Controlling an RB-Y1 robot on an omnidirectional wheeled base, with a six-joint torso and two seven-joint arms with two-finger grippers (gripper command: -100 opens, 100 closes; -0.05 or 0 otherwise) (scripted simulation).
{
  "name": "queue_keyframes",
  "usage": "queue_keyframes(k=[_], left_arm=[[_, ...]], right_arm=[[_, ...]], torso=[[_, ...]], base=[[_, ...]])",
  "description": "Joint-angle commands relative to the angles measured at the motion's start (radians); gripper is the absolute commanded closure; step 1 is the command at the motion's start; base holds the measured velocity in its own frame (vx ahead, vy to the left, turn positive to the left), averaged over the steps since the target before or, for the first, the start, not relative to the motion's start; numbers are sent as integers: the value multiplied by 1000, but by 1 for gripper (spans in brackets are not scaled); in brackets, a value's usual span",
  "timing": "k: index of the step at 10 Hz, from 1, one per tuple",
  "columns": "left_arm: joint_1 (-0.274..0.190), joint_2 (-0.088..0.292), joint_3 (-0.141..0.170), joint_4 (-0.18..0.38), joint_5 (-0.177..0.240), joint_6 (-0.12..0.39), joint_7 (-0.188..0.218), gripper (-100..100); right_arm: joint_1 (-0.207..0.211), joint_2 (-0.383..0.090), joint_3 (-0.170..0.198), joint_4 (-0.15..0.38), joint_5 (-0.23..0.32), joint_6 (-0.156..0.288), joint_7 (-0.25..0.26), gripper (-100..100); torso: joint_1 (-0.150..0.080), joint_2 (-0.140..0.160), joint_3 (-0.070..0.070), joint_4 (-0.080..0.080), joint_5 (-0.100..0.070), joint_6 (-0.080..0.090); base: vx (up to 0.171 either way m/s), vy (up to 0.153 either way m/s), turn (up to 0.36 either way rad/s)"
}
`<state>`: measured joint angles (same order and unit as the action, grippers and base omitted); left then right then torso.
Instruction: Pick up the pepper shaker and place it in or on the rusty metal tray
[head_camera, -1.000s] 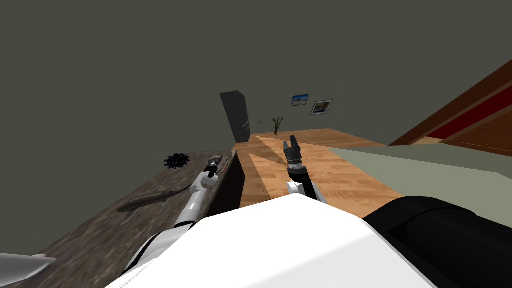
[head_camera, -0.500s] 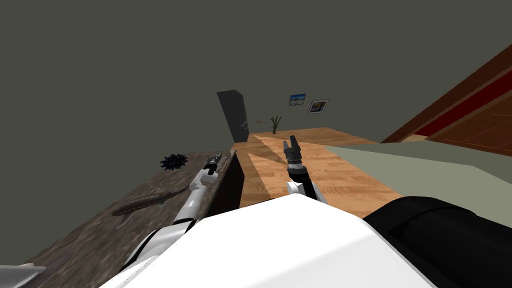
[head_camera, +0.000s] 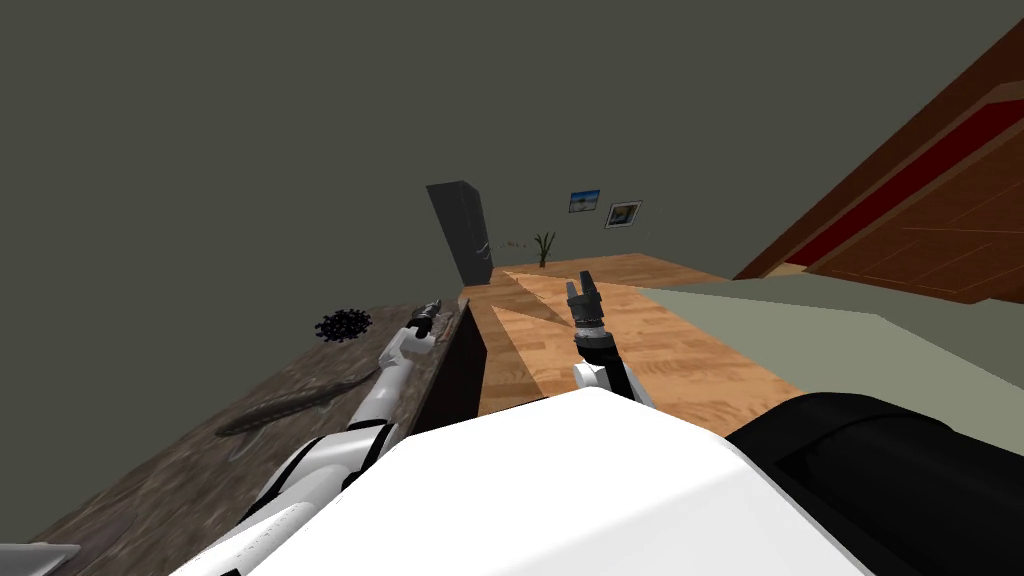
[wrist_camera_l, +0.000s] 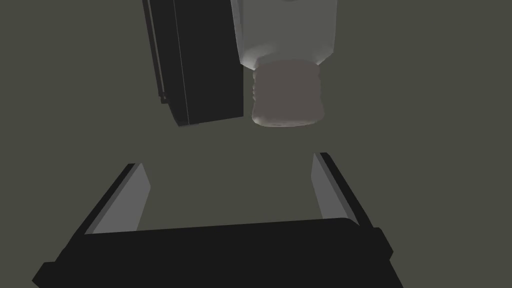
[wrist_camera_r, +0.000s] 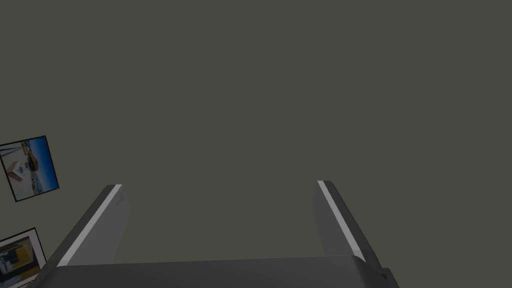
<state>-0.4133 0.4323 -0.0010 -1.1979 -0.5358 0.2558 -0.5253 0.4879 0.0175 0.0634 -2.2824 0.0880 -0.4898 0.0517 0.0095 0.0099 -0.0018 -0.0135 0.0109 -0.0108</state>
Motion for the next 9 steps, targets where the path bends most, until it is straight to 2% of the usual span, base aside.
queue_keyframes(k=[1,2,3,4,9], left_arm=[[-28,19,-13,4,16,36,3,-100],[-45,29,-21,6,24,57,4,-100],[-33,20,-13,7,15,37,4,-100],[-35,21,-13,9,15,41,4,0],[-35,21,-13,8,15,40,4,0]], right_arm=[[0,0,0,0,0,0,0,0],[0,0,0,0,0,0,0,0],[0,0,0,0,0,0,0,0],[0,0,0,0,0,0,0,0],[0,0,0,0,0,0,0,0]], torso=[[0,0,0,0,0,0],[0,0,0,0,0,0],[0,0,0,0,0,0],[0,-1,-1,0,0,-1],[-1,-4,-3,-1,0,0]], base=[[-61,26,-105],[-71,29,-100],[-33,14,-23],[-6,2,4],[0,0,0]])
